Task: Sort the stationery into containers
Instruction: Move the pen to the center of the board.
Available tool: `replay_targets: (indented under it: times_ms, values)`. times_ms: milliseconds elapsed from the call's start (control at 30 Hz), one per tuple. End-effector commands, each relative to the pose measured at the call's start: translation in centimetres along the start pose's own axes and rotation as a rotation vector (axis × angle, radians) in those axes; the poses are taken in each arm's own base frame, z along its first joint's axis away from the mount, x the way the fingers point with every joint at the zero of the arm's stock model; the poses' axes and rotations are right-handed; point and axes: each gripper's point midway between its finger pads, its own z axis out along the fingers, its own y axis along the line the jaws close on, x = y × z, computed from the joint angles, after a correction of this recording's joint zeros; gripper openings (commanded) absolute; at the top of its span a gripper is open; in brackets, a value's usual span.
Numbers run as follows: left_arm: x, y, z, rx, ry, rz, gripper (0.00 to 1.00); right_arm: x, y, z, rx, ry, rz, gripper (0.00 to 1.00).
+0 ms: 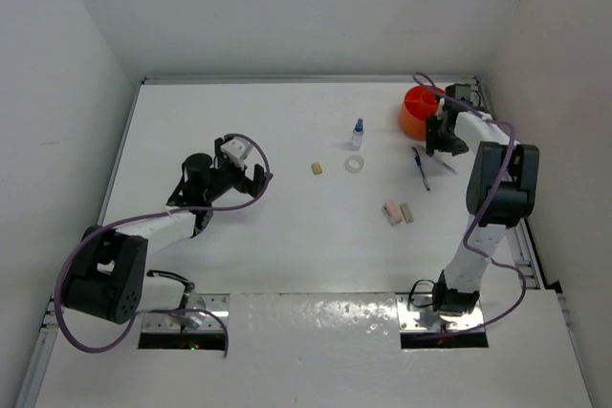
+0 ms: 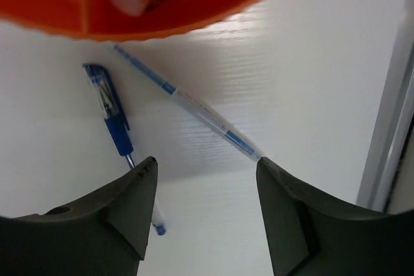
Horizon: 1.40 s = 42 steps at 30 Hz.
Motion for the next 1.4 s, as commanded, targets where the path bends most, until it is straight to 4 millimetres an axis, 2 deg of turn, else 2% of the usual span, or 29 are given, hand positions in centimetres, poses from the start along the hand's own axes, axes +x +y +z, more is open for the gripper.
replay_targets:
  times_ms: [0,100,133,200,300,433,467,533,567,600,767,833,967,1033,1100,1167,1200,1333,1367]
  values:
    - [-1.7,0.4,-0.3,-0.005,-0.054,0.028,0.98,0.9,-1.3,0.5,0.029,0.071,-0.288,0.62]
    - [-1.7,0.4,-0.4,-0.010,-0.053,0.028,0.98,0.8,-1.5,1.8,0.010,0.096,-0.361,0.64]
    - [-1.7,0.4,-0.4,-0.010,-0.053,0.028,0.98,-0.3,-1.8,1.9,0.014,0.084,-0.370,0.64]
    - [-1.8,0.4,-0.4,-0.010,-0.054,0.027,0.98,0.2,-1.4,3.0,-0.010,0.119,-0.389,0.64]
    - [-1.8,0.4,-0.4,-0.010,-0.054,0.029,0.98,-0.9,-1.8,4.2,0.000,0.096,-0.377,0.62]
    - [-2.0,0.7,-0.5,-0.021,-0.059,0.036,0.98,0.3,-1.0,5.2,-0.059,0.160,-0.402,0.48]
    - [-1.9,0.6,-0.5,-0.023,-0.056,0.035,0.98,0.4,-0.3,5.1,-0.096,0.148,-0.402,0.40]
    - [-1.8,0.7,-0.6,-0.024,-0.053,0.034,0.98,1.4,0.4,5.0,-0.131,0.162,-0.408,0.32]
    - [-1.8,0.6,-0.6,-0.021,-0.053,0.034,0.98,2.0,0.7,4.9,-0.146,0.173,-0.409,0.23]
    - [-1.8,0.6,-0.6,-0.022,-0.053,0.032,0.98,2.6,1.1,4.7,-0.161,0.181,-0.415,0.18]
    - [-1.8,0.5,-0.6,-0.017,-0.058,0.033,0.98,4.8,2.2,3.9,-0.193,0.206,-0.410,0.03]
    - [-1.7,0.5,-0.6,-0.016,-0.057,0.032,0.98,4.5,2.5,2.9,-0.193,0.175,-0.406,0.01]
    - [-1.6,0.3,-0.7,-0.013,-0.057,0.031,0.98,6.0,3.3,1.2,-0.203,0.177,-0.375,0.00]
    - [-1.6,0.3,-0.8,-0.015,-0.059,0.028,0.98,7.0,2.9,0.3,-0.176,0.219,-0.339,0.00]
    - [-1.6,0.3,-0.9,-0.017,-0.061,0.026,0.98,8.4,2.9,0.0,-0.171,0.266,-0.307,0.01]
    - [-1.6,0.3,-0.9,-0.015,-0.062,0.026,0.98,9.0,2.9,-0.3,-0.170,0.262,-0.292,0.03]
    - [-1.6,0.2,-0.9,-0.015,-0.064,0.026,0.98,10.1,3.1,-0.2,-0.174,0.279,-0.284,0.03]
    - [-1.7,0.3,-0.9,-0.014,-0.065,0.030,0.98,9.7,3.6,0.2,-0.184,0.254,-0.265,0.13]
    - [-1.7,0.2,-0.9,-0.011,-0.067,0.031,0.98,9.3,3.6,0.6,-0.180,0.255,-0.258,0.20]
